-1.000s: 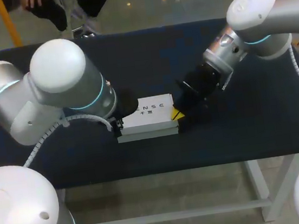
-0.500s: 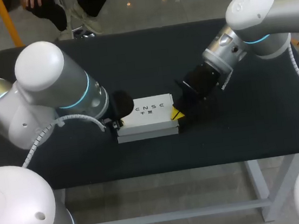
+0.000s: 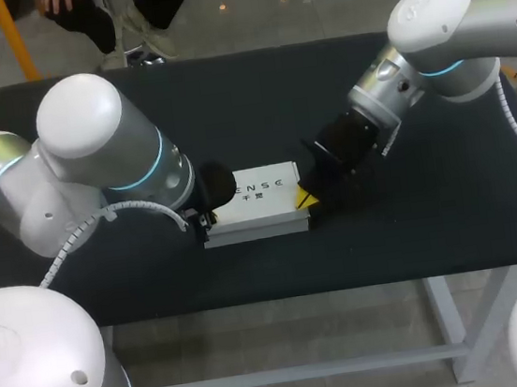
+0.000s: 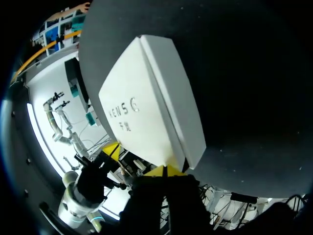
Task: Assemble the packaging by folding the flat box into shape, placing the metal phone stand inside, and closing the box properly
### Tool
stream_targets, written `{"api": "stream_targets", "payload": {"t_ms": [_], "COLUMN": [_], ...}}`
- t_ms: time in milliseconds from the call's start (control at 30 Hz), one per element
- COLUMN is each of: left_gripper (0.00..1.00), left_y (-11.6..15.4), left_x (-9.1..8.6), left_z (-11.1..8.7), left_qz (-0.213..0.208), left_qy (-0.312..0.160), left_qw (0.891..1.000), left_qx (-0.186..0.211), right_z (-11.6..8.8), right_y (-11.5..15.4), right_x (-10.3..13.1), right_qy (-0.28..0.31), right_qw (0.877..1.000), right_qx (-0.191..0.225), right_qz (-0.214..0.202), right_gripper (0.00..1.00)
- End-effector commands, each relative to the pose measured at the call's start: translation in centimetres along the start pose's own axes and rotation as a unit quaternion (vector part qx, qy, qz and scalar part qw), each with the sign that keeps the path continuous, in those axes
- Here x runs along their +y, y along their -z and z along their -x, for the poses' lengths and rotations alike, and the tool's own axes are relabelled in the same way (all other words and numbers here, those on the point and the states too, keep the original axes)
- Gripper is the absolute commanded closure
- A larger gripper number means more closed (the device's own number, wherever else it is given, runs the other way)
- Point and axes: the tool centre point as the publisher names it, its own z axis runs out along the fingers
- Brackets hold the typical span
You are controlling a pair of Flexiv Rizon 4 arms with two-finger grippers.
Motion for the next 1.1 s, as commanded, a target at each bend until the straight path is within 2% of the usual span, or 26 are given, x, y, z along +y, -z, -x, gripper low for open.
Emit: {"api": "stream_targets", "payload": {"t_ms": [33,500,833,967,1100], "left_gripper": [1.0,1.0,1.0,1.0,1.0], "left_y": [-1.1,-2.0,0.3,0.1,-1.1], "left_x": [0.3,0.4,-0.7,-1.0,-0.7], "left_z": [-0.1,-0.6,-0.4,-0.4,-0.3], "left_qz": [-0.004,-0.007,-0.01,-0.007,-0.006], "left_qy": [0.0,0.005,-0.012,-0.017,-0.013], "left_qw": [1.0,1.0,1.0,1.0,1.0], "left_qx": [0.002,0.014,-0.015,-0.015,0.002], "right_z": [0.2,1.2,-0.6,-0.7,-0.2], "right_y": [-0.7,-1.4,0.1,0.1,-0.4], "right_x": [1.1,1.9,0.1,0.2,0.9], "right_qy": [-0.003,-0.021,0.019,0.021,0.011], "right_qw": [1.0,1.0,1.0,1.0,1.0], "right_qx": [0.001,0.008,0.008,0.007,0.007], "right_qz": [-0.009,-0.023,0.006,0.006,-0.005], "right_gripper": [1.0,1.0,1.0,1.0,1.0]}}
